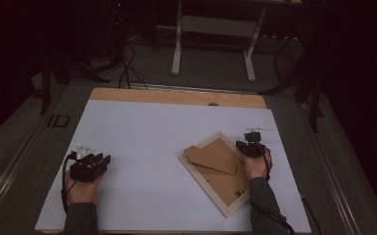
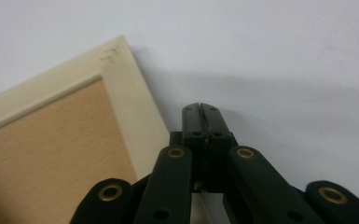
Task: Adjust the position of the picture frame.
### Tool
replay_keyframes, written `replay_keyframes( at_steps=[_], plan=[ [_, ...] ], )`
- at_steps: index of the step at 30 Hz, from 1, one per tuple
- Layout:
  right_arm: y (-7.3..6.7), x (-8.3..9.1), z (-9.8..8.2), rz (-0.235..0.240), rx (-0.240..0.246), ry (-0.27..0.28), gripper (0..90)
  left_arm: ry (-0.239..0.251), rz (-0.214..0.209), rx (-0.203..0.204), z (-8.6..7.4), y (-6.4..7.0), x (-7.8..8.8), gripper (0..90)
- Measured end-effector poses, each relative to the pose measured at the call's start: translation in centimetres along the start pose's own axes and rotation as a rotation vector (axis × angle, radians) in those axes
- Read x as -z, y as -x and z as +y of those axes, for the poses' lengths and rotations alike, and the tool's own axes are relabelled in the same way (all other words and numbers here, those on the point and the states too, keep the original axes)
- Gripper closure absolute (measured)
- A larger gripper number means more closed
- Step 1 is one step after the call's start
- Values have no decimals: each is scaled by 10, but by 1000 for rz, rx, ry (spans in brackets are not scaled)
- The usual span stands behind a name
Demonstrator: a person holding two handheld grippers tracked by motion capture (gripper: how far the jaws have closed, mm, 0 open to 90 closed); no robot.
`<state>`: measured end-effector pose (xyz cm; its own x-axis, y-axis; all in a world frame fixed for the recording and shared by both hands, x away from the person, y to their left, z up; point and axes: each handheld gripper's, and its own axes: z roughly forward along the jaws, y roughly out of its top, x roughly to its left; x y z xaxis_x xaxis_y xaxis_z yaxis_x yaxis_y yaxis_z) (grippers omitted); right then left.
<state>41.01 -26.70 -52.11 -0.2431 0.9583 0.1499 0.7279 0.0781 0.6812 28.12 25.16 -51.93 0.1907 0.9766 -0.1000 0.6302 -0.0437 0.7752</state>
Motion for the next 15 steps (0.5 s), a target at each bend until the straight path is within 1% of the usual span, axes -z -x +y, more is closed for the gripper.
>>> replay_keyframes(
  at_steps=[2,3,5,6,8,9,10,11,12,15],
  plan=[
    [1,3,0,8,9,2,898,1,-1,2,0,0,0,670],
    [3,10,1,13,32,-3,898,0,-1,2,0,0,-1,670],
    [5,16,0,21,53,-8,898,-1,-2,-3,0,1,-1,668],
    [5,16,0,21,53,-8,898,-1,-2,-3,0,1,-1,668],
    [8,21,-4,38,80,-21,897,-2,-5,-14,1,3,-2,667],
    [9,23,-6,44,102,-29,897,-3,-6,-16,1,3,-2,666],
    [9,23,-6,44,102,-29,897,-3,-6,-16,1,3,-2,666],
    [9,25,-7,43,117,-29,897,-4,-4,-19,1,4,-2,666],
    [10,31,-11,52,139,-24,897,-3,-7,-21,1,4,-3,664],
    [9,37,-17,57,165,-21,897,-3,-10,-24,1,5,-3,661]
  ],
)
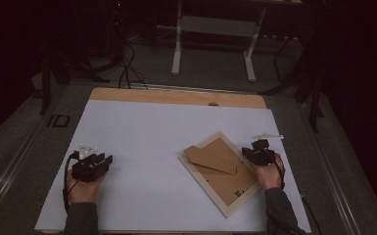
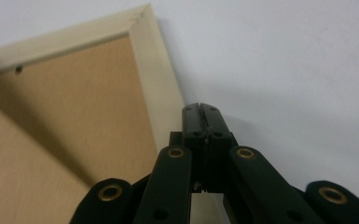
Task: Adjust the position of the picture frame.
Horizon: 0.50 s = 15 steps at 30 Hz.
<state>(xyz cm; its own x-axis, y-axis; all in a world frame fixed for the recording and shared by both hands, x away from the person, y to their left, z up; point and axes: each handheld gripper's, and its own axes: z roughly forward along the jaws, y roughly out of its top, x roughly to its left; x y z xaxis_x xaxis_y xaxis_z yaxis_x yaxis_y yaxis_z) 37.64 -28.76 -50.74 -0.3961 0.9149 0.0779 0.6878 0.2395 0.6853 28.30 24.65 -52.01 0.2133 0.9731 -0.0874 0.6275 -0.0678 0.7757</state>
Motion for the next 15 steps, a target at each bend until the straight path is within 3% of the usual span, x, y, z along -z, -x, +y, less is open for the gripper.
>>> replay_keyframes(
  at_steps=[4,9,15],
  plan=[
    [-1,10,-11,7,23,1,897,-2,-2,-7,0,1,0,660],
    [1,20,-22,23,13,6,897,-5,-10,-13,0,1,-1,669],
    [2,32,-33,43,28,-6,897,-3,-70,-72,0,9,-2,711]
  ],
)
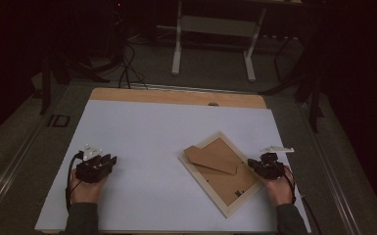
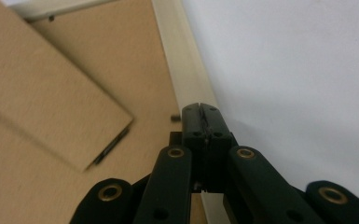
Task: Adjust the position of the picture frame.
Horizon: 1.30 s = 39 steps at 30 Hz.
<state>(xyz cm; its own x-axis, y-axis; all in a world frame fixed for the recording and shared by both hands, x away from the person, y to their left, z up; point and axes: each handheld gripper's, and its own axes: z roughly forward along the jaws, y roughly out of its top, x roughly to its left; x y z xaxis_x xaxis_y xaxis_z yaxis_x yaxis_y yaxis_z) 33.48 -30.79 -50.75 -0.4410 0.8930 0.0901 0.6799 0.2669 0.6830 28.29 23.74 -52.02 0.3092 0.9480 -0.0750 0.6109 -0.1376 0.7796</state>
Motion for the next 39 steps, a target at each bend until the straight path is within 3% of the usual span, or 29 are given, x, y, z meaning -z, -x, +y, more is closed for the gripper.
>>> replay_keyframes(
  at_steps=[7,13,19,39],
  plan=[
    [-6,7,-13,2,30,-14,897,-7,-12,-19,0,4,-1,718],
    [-8,11,-20,-3,23,-3,897,-10,-11,-27,0,4,-1,709],
    [-8,9,-18,-38,66,-6,898,-13,-7,-29,0,5,-2,702],
    [34,-21,21,-113,-20,0,898,-23,-16,-24,0,6,-4,710]
  ],
)
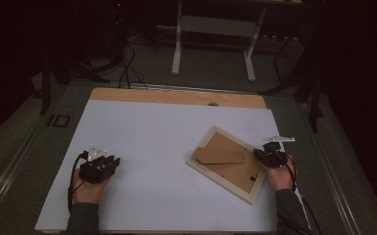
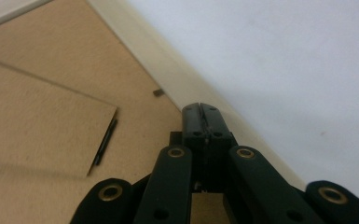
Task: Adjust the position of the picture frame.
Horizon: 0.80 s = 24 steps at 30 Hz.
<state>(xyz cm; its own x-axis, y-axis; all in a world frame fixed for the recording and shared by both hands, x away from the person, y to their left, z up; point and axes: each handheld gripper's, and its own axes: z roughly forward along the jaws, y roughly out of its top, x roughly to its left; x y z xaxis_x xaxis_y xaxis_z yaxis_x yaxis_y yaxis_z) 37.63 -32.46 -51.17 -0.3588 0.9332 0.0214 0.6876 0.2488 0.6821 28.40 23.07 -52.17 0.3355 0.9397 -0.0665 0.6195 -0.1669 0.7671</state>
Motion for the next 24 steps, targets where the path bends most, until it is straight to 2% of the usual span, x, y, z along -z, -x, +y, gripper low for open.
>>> replay_keyframes(
  at_steps=[5,8,11,18,20,24],
  plan=[
    [4,-8,10,-31,-14,-4,898,-1,-2,-3,0,0,0,710],
    [3,-8,10,-39,-10,-5,899,3,-2,2,0,0,0,710],
    [6,-2,7,-33,-38,7,898,2,-1,7,0,-1,0,709],
    [24,17,1,-73,-102,30,899,-1,-1,-1,0,0,0,707],
    [30,23,-5,-90,-124,25,899,-1,-2,-1,0,0,0,707],
    [35,26,-13,-118,-136,9,899,-4,-2,-4,0,0,0,706]
  ],
)
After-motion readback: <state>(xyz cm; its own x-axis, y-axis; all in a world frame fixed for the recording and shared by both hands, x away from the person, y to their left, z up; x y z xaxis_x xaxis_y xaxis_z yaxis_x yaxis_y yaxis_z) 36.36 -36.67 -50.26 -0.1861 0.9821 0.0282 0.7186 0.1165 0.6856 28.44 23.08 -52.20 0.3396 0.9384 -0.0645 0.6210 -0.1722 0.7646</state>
